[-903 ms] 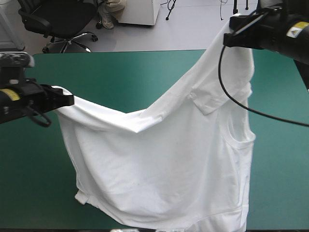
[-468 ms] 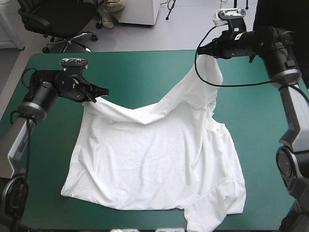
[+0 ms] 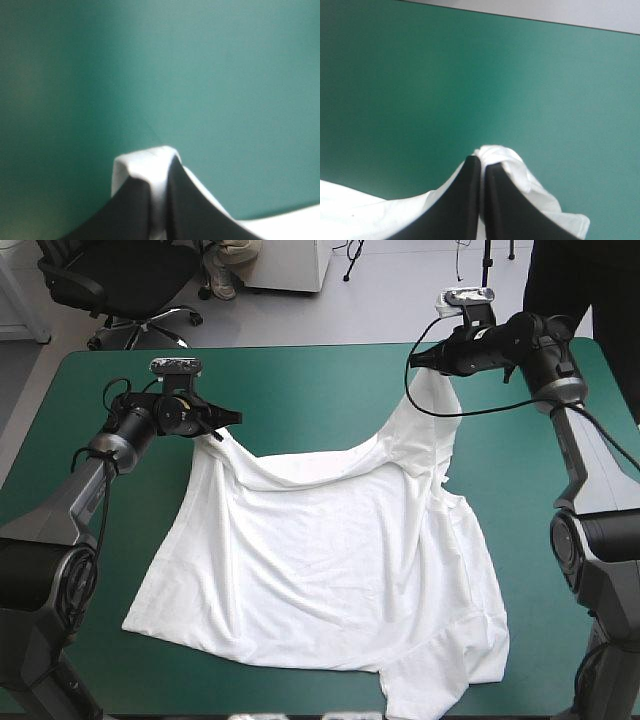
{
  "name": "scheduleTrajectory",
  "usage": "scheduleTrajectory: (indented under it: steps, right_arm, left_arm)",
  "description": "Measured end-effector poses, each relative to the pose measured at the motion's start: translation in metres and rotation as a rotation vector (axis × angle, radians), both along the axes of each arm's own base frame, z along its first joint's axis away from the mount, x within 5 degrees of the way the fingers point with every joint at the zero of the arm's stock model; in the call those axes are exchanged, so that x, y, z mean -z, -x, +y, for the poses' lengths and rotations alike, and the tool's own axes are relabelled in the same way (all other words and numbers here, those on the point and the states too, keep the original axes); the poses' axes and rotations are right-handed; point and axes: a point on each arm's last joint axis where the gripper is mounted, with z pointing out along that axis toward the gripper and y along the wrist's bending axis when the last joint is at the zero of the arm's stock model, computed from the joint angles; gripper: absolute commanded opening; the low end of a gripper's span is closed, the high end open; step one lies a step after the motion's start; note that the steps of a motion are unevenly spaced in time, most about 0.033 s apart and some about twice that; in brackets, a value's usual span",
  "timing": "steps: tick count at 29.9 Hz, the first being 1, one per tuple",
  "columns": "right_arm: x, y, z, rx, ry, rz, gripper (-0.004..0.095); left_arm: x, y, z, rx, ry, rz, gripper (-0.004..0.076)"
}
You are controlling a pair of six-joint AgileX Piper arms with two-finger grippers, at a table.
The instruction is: Fold the cloth
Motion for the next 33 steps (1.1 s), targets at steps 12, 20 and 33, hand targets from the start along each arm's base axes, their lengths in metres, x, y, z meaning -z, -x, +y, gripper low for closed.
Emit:
scheduleTrajectory:
  steps: [12,20,33]
  right_arm:
    - [0.055,-0.022,0.004,-0.060,0.046,0.100,0.0706]
    - [0.031,-0.012,-0.010,-0.092,0.022,0.124,0.0700]
    - [-0.082,0.114,-0.035,-0.071,0.158,0.076,0.0689]
  left_arm:
    - [0.032,-0.018,-0.002,0.034,-0.047,0.028,0.0551]
    - [-0.007,-0.008,0.003,0.050,-0.094,-0.049,0.0548]
    - [-0.177,0.105,0.021,0.043,-0.060,-0.170,0.0548]
